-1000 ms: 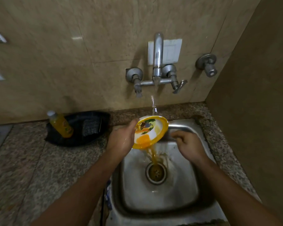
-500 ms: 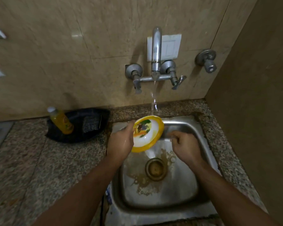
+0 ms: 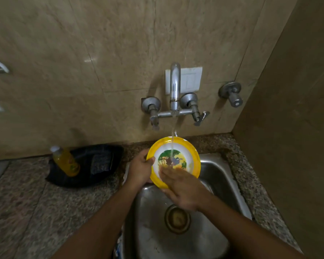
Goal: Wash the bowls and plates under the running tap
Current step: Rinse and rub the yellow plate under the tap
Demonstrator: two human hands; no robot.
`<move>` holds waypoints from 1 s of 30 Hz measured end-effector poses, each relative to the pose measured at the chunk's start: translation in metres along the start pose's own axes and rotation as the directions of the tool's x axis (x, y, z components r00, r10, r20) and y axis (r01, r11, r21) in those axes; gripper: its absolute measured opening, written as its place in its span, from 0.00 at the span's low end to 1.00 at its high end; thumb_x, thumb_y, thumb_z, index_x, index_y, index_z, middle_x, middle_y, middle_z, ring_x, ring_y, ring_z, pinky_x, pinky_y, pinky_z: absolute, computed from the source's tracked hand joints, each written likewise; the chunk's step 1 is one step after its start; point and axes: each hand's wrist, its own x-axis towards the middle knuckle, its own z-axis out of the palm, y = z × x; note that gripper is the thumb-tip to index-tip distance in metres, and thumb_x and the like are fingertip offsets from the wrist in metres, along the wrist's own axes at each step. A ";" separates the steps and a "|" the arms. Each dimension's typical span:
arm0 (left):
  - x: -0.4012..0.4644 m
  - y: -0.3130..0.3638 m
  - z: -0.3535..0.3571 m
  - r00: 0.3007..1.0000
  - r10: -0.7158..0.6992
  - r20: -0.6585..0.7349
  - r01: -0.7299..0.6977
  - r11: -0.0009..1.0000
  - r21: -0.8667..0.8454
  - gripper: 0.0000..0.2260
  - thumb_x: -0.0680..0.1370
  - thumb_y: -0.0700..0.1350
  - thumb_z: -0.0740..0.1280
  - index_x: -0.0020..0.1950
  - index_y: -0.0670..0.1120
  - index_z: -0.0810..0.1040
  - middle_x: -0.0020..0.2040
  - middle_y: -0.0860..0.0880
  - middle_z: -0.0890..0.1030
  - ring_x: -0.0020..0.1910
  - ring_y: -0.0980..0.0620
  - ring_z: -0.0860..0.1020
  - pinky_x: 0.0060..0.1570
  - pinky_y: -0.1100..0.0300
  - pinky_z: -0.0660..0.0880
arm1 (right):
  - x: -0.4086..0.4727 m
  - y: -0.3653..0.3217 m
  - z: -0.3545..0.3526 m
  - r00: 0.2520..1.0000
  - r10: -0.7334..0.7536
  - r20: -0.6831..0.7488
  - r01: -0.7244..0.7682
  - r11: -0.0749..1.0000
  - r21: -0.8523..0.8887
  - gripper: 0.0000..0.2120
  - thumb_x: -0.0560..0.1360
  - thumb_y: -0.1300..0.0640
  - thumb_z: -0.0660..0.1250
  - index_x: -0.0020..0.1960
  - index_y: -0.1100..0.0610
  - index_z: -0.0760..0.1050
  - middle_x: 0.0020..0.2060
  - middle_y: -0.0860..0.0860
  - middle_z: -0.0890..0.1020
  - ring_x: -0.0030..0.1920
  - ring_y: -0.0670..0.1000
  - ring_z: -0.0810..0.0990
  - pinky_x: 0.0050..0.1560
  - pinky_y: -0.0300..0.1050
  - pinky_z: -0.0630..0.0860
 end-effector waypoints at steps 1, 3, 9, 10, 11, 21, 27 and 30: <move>-0.001 -0.002 0.000 1.000 -0.013 0.008 0.013 1.000 0.004 0.10 0.75 0.41 0.68 0.45 0.58 0.82 0.47 0.47 0.85 0.46 0.42 0.84 0.47 0.37 0.80 | -0.002 0.010 0.000 0.999 0.044 -0.004 -0.044 0.998 -0.049 0.39 0.78 0.34 0.34 0.77 0.57 0.61 0.77 0.56 0.61 0.76 0.56 0.62 0.74 0.57 0.59; -0.006 -0.006 0.007 0.999 -0.023 0.031 0.023 1.000 -0.007 0.11 0.75 0.41 0.68 0.44 0.58 0.82 0.46 0.45 0.85 0.45 0.41 0.84 0.44 0.35 0.80 | 0.004 0.021 -0.003 0.981 0.195 -0.019 -0.196 0.979 -0.060 0.44 0.77 0.32 0.31 0.77 0.60 0.60 0.77 0.58 0.57 0.77 0.58 0.58 0.75 0.59 0.54; 0.003 0.007 0.010 0.999 0.030 0.034 -0.032 0.999 0.041 0.11 0.74 0.44 0.68 0.45 0.62 0.81 0.46 0.48 0.86 0.46 0.44 0.84 0.47 0.39 0.80 | 0.013 -0.008 0.001 0.998 0.059 0.015 -0.060 0.996 0.061 0.46 0.74 0.29 0.32 0.80 0.58 0.49 0.79 0.56 0.50 0.79 0.53 0.47 0.78 0.51 0.46; 0.004 0.004 0.006 1.000 0.023 0.016 -0.023 0.999 0.038 0.12 0.75 0.42 0.68 0.45 0.62 0.81 0.47 0.48 0.85 0.46 0.43 0.84 0.45 0.37 0.80 | 0.005 0.001 0.003 0.999 0.038 0.018 -0.038 0.999 0.017 0.44 0.75 0.30 0.33 0.80 0.57 0.51 0.79 0.54 0.52 0.79 0.53 0.50 0.77 0.52 0.49; 0.003 0.001 0.003 1.000 0.015 -0.001 -0.015 0.999 0.029 0.13 0.76 0.42 0.68 0.45 0.62 0.81 0.47 0.48 0.85 0.45 0.43 0.84 0.43 0.37 0.80 | 0.000 0.010 0.005 0.998 0.057 0.006 -0.057 0.998 -0.034 0.42 0.76 0.30 0.33 0.79 0.57 0.54 0.79 0.54 0.54 0.78 0.54 0.53 0.77 0.53 0.51; 0.002 0.016 0.004 0.997 0.074 -0.004 -0.073 0.992 0.103 0.12 0.76 0.42 0.67 0.47 0.60 0.80 0.47 0.49 0.85 0.46 0.46 0.84 0.42 0.42 0.82 | -0.003 0.007 -0.001 0.999 0.039 -0.010 -0.039 0.997 -0.060 0.39 0.78 0.33 0.40 0.79 0.57 0.56 0.78 0.55 0.56 0.78 0.55 0.54 0.76 0.54 0.50; -0.004 0.015 0.009 0.992 0.123 0.008 -0.123 0.977 0.172 0.11 0.78 0.44 0.66 0.56 0.57 0.81 0.50 0.50 0.85 0.48 0.47 0.83 0.45 0.42 0.81 | 0.002 0.027 -0.001 0.943 0.329 -0.044 -0.332 0.924 -0.191 0.41 0.78 0.34 0.41 0.74 0.65 0.65 0.73 0.62 0.66 0.75 0.59 0.62 0.75 0.57 0.50; -0.005 0.021 0.007 0.976 0.217 -0.036 -0.195 0.930 0.311 0.12 0.79 0.43 0.66 0.61 0.51 0.80 0.53 0.49 0.85 0.52 0.48 0.81 0.53 0.50 0.78 | -0.011 0.008 0.015 0.949 0.316 -0.004 -0.313 0.937 -0.155 0.40 0.78 0.34 0.47 0.69 0.66 0.72 0.67 0.64 0.74 0.67 0.63 0.74 0.70 0.56 0.66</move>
